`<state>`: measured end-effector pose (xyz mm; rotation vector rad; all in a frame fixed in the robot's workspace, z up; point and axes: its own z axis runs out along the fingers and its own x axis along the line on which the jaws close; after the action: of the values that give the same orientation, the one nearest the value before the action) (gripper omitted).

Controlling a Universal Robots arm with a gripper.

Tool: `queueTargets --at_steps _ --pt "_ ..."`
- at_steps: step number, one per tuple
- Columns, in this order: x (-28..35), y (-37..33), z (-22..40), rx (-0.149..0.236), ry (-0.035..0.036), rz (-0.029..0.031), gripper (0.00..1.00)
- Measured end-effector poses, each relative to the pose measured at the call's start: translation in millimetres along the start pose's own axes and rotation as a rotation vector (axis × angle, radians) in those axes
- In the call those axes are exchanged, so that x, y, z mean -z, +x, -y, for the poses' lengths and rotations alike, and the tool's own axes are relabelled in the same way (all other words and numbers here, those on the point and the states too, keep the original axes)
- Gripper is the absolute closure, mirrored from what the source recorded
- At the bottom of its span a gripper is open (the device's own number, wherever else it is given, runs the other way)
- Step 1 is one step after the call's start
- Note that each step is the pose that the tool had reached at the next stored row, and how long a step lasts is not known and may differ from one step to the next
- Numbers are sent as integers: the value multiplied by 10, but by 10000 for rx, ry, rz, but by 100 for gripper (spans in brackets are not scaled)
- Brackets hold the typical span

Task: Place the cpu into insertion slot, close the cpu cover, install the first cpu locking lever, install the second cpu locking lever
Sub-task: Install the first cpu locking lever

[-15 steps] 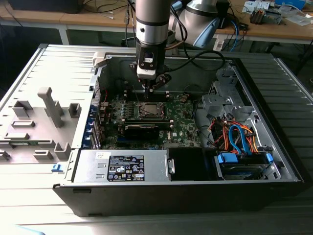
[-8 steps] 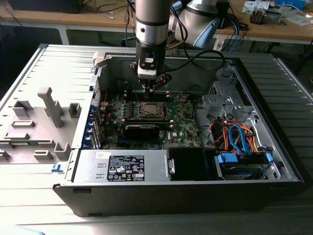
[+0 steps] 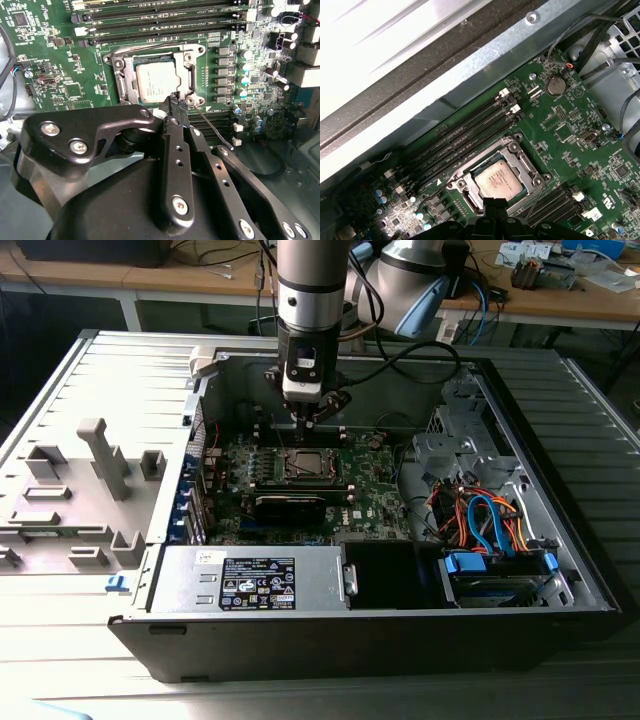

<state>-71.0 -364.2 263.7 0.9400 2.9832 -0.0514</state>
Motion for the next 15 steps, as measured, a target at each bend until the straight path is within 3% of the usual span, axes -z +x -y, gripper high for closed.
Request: queueTargets --at_steps 15 --pt "0 0 0 300 -7 8 89"
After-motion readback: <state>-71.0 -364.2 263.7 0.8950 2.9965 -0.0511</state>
